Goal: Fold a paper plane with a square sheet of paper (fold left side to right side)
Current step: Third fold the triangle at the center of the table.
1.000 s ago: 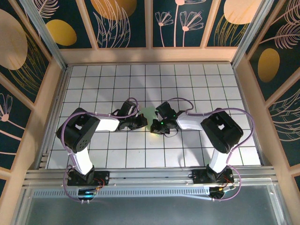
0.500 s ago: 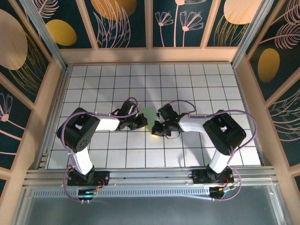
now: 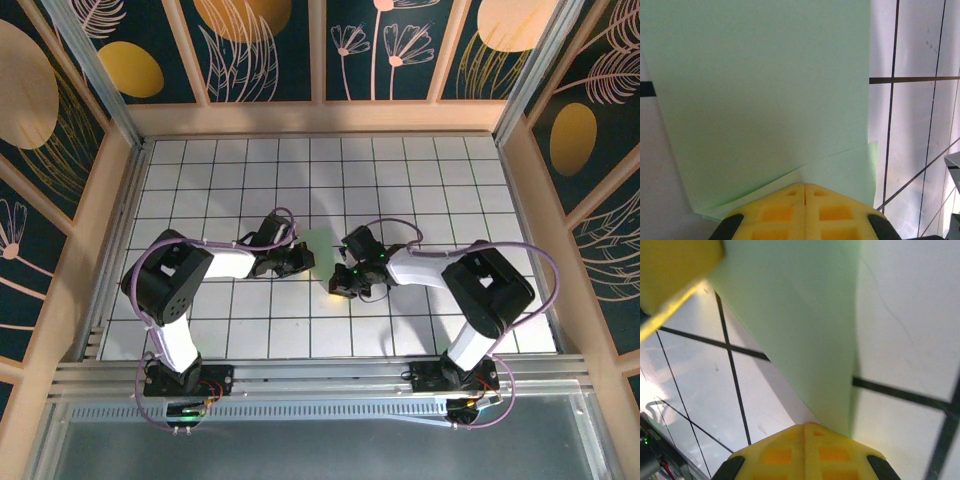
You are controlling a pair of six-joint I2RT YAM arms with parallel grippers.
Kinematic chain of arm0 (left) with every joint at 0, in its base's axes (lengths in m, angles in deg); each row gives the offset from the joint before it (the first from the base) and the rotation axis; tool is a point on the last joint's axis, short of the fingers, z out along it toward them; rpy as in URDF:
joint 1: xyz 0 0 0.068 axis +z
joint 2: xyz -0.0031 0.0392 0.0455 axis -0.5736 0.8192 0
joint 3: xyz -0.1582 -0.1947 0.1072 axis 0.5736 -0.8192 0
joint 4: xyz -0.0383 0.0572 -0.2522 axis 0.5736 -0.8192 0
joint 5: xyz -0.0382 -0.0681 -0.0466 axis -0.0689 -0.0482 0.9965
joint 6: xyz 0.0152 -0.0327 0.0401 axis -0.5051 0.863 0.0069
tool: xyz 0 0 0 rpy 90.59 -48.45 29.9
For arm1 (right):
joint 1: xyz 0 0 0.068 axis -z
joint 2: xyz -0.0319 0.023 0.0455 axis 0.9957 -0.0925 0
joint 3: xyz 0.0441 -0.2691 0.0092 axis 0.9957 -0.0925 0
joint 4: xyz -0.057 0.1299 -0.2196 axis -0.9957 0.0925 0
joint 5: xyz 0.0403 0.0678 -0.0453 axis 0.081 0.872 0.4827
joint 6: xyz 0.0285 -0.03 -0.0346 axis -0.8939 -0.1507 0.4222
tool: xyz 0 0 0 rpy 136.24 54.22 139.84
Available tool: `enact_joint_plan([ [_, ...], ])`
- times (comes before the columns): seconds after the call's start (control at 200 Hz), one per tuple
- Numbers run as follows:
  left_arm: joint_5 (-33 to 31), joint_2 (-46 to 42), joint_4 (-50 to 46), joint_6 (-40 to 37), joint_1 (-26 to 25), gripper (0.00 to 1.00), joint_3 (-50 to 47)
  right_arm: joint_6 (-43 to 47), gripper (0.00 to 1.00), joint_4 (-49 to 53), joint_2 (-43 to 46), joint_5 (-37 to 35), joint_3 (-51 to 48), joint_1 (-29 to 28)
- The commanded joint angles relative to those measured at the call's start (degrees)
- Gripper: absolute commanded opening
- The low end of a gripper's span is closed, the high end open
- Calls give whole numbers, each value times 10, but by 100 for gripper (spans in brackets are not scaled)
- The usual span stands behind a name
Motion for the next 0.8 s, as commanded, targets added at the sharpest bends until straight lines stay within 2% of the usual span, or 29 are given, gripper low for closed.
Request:
enact_joint_plan([
  [0.0,-73,45,-86,-6,4,0,-15,23,0,42,26,-2,29,14],
  [0.49,-72,45,-85,-5,4,0,-17,35,0,27,-44,-32,71,27],
  [0.796,-74,48,-85,1,5,0,-18,34,0,56,-47,-28,48,19],
])
